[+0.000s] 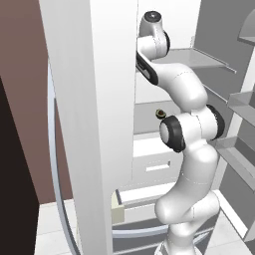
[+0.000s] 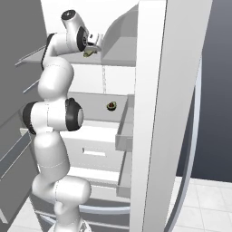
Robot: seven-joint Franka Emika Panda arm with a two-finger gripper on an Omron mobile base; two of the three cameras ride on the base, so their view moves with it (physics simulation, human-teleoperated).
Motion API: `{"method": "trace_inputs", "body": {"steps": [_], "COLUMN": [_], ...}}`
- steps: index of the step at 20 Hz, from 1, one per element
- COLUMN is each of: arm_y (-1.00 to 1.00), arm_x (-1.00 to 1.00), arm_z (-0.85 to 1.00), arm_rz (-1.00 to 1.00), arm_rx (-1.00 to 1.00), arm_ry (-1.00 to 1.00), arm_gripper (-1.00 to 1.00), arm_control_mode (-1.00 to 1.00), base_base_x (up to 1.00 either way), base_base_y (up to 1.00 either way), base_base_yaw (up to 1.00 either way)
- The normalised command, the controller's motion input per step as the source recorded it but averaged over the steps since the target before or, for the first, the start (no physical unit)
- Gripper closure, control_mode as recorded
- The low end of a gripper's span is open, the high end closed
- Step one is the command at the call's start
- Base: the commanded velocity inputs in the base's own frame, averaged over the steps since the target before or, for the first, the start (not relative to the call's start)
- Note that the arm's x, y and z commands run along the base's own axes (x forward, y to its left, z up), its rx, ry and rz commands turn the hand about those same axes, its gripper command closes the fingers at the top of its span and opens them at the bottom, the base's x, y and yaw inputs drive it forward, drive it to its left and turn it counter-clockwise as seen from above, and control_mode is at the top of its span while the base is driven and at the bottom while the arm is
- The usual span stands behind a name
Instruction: Retrieve the butter from the fridge and place it on a plate on the dining table. Then retrieve the butter knife by the fridge and place it near the plate.
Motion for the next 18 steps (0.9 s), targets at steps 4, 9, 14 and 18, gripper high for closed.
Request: {"method": "trace_inputs", "body": {"steps": [4, 9, 14, 18], "arm_y": [-0.01, 0.00, 0.00, 0.00], "arm_x": [-0.01, -0.11, -0.18, -0.30], "arm_z": [0.00, 0.00, 0.10, 0.28], "arm_rz": [0.08, 0.06, 0.02, 0.00], "arm_rx": [0.00, 0.02, 0.00, 0.00], "arm_ry": [-0.21, -0.13, -0.10, -0.06], "arm_gripper": [1.00, 1.00, 1.00, 1.00], "arm_control_mode": [-1.00, -1.00, -1.00, -1.00], "base_base_x": [0.00, 0.00, 0.00, 0.00], "base_base_y": [0.00, 0.00, 0.00, 0.00], "base_base_yaw": [0.00, 0.00, 0.00, 0.00]}}
